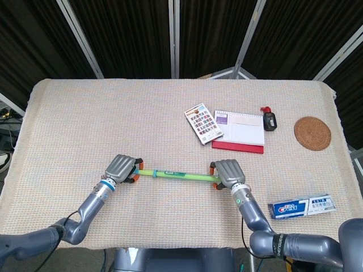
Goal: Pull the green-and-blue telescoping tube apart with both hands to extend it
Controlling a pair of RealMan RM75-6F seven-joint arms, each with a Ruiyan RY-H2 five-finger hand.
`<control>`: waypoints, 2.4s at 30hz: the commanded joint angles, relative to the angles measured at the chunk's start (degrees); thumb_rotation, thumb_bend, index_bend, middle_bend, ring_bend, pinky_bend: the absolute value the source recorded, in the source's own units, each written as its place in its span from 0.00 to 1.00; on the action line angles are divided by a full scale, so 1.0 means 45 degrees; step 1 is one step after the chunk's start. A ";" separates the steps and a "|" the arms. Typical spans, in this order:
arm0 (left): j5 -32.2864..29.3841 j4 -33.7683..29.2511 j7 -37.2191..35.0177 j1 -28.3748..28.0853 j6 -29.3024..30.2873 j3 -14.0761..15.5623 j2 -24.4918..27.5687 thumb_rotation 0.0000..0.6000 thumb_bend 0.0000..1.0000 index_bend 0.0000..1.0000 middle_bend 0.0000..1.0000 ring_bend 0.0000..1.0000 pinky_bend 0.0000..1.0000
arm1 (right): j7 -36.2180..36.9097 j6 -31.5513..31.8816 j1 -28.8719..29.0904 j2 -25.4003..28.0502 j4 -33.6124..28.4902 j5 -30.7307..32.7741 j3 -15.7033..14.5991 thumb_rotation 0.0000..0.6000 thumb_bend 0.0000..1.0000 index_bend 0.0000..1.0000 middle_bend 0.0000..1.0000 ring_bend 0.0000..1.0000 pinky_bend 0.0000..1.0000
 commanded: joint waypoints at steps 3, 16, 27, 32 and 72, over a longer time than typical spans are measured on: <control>0.0019 0.0038 0.0015 0.0001 0.0119 0.0033 -0.0028 1.00 0.45 0.69 0.88 0.83 1.00 | 0.0050 0.0034 -0.0015 0.0050 -0.0039 -0.0036 -0.0030 1.00 0.42 0.67 1.00 1.00 1.00; -0.0077 -0.0554 0.0222 0.0216 0.0602 0.0052 0.0649 1.00 0.45 0.80 0.88 0.83 1.00 | 0.0580 0.0406 -0.0377 0.0886 -0.0518 -0.0864 -0.0109 1.00 0.45 0.68 1.00 1.00 1.00; -0.0294 -0.0659 0.0001 0.0598 0.0829 0.0140 0.1557 1.00 0.46 0.81 0.88 0.83 1.00 | 0.1281 0.0809 -0.0981 0.2177 -0.0692 -0.1593 -0.0137 1.00 0.45 0.69 1.00 1.00 1.00; -0.0280 -0.0557 -0.0211 0.0741 0.0867 0.0244 0.1829 1.00 0.46 0.81 0.88 0.83 1.00 | 0.1673 0.0817 -0.1224 0.2639 -0.0615 -0.1829 -0.0124 1.00 0.45 0.69 1.00 1.00 1.00; 0.0097 0.1215 -0.1990 0.1273 0.0777 0.0615 0.2336 1.00 0.09 0.24 0.88 0.83 1.00 | 0.3682 0.0303 -0.2277 0.3931 0.0575 -0.2414 0.0228 1.00 0.05 0.11 1.00 1.00 1.00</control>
